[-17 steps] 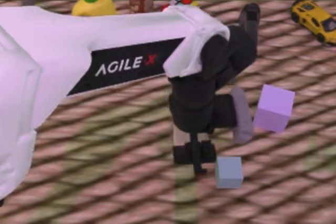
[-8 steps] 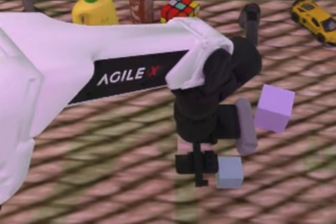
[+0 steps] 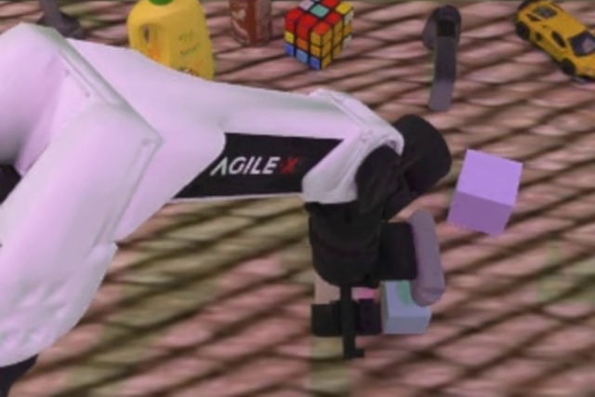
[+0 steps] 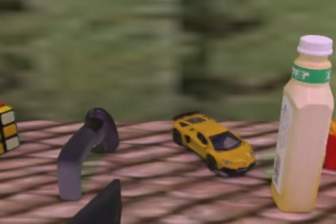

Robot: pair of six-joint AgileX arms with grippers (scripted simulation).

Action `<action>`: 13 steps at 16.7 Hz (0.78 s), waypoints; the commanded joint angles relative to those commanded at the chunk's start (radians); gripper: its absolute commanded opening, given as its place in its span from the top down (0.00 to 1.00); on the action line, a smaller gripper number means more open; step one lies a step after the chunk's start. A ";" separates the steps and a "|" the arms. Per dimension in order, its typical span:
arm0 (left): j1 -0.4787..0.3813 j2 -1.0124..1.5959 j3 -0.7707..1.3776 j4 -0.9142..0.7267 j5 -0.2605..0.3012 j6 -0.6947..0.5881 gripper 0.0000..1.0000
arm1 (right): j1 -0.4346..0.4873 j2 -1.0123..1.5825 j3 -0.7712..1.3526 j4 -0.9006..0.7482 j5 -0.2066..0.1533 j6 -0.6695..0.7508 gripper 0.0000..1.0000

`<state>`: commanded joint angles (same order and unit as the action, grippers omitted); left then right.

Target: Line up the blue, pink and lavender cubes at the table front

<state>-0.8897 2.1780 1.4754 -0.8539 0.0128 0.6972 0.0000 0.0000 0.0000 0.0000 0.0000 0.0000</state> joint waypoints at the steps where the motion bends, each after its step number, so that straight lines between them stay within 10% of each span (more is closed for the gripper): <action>1: 0.000 0.000 0.000 0.000 0.000 0.000 1.00 | 0.000 0.000 0.000 0.000 0.000 0.000 0.00; 13: 0.000 0.000 0.000 0.000 0.000 0.000 0.17 | 0.000 0.000 0.000 0.000 0.000 0.000 0.00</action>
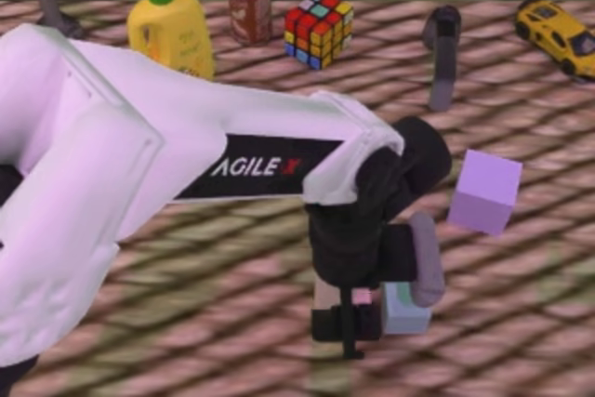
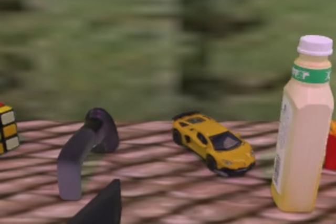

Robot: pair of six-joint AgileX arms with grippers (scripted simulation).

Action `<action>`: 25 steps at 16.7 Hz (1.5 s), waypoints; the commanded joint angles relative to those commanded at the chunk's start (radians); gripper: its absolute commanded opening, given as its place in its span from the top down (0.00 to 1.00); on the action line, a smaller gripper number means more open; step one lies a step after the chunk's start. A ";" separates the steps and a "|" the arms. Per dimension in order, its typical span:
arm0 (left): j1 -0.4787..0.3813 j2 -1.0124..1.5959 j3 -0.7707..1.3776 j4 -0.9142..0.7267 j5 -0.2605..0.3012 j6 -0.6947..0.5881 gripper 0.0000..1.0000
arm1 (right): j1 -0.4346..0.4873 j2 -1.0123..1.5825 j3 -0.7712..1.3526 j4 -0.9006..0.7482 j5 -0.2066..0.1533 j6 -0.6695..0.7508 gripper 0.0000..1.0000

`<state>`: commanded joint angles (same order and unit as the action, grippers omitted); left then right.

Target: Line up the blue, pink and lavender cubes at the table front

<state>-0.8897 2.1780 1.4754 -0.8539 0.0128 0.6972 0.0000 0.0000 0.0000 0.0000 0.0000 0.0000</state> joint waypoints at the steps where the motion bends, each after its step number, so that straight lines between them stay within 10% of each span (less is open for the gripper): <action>1: 0.000 0.000 0.000 0.000 0.000 0.000 0.10 | 0.000 0.000 0.000 0.000 0.000 0.000 0.00; 25: 0.016 -0.092 0.141 -0.236 -0.001 -0.001 0.00 | 0.000 0.000 0.000 0.000 0.000 0.000 0.00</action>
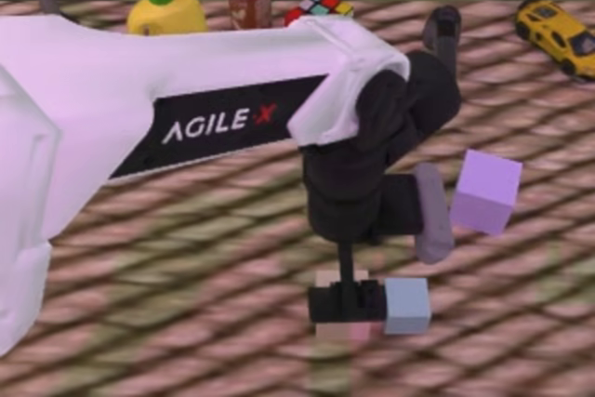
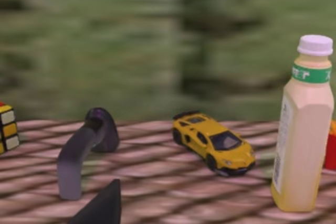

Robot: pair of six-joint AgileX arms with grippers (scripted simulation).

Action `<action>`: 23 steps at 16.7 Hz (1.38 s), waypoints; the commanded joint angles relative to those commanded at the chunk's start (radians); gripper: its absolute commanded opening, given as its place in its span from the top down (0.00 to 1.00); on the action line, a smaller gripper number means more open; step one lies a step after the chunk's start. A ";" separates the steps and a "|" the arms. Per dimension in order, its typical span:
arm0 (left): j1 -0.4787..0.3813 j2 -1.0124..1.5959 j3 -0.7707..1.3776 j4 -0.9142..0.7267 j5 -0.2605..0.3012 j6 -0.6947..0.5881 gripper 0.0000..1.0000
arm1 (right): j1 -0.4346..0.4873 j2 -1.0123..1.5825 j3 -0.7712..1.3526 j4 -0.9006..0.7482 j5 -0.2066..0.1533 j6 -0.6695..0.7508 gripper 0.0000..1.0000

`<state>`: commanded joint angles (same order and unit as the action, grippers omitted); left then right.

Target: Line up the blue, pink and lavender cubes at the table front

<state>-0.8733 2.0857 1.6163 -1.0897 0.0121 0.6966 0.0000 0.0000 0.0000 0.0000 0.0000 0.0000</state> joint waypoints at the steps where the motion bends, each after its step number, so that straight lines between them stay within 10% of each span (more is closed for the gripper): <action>1: 0.006 -0.010 -0.009 0.006 -0.001 -0.004 0.00 | 0.003 0.010 0.010 -0.007 -0.001 -0.006 0.00; 23: 0.796 -1.821 -1.451 0.919 -0.024 -0.594 0.00 | 0.266 1.888 1.478 -0.997 0.000 -0.794 0.00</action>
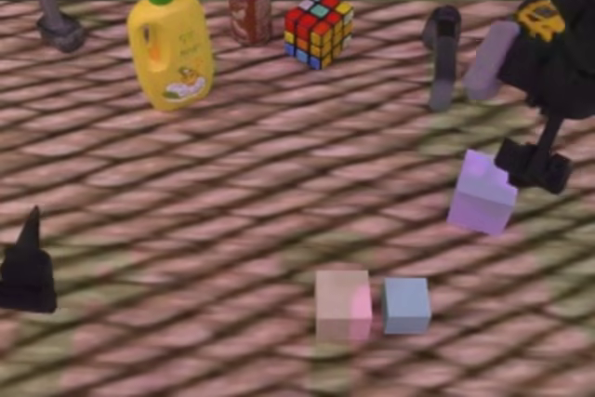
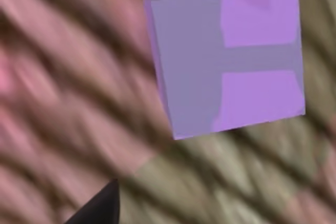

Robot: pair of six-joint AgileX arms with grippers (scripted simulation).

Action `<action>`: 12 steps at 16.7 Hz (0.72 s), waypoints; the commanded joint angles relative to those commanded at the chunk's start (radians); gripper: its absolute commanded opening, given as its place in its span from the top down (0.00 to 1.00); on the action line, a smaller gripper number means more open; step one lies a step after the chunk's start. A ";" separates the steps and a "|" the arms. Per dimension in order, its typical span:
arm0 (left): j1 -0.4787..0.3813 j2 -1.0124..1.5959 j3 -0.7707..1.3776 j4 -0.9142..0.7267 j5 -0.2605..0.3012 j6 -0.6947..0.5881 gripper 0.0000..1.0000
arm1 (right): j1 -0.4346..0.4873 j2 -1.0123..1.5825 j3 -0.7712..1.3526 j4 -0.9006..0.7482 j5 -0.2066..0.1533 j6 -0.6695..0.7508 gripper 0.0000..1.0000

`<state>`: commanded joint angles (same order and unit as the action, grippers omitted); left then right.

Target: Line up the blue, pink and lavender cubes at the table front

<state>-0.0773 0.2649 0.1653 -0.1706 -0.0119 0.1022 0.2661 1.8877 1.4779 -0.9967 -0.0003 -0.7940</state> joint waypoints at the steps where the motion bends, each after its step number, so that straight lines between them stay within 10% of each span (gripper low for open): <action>1: 0.024 -0.060 -0.042 0.039 0.002 -0.023 0.00 | 0.009 0.065 0.055 -0.033 0.000 -0.028 0.00; 12: 0.097 -0.265 -0.165 0.171 0.012 -0.102 0.00 | 0.034 0.265 0.234 -0.131 0.003 -0.118 0.00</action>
<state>0.0200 0.0000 0.0000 0.0000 0.0000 0.0000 0.3000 2.1528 1.7115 -1.1276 0.0025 -0.9115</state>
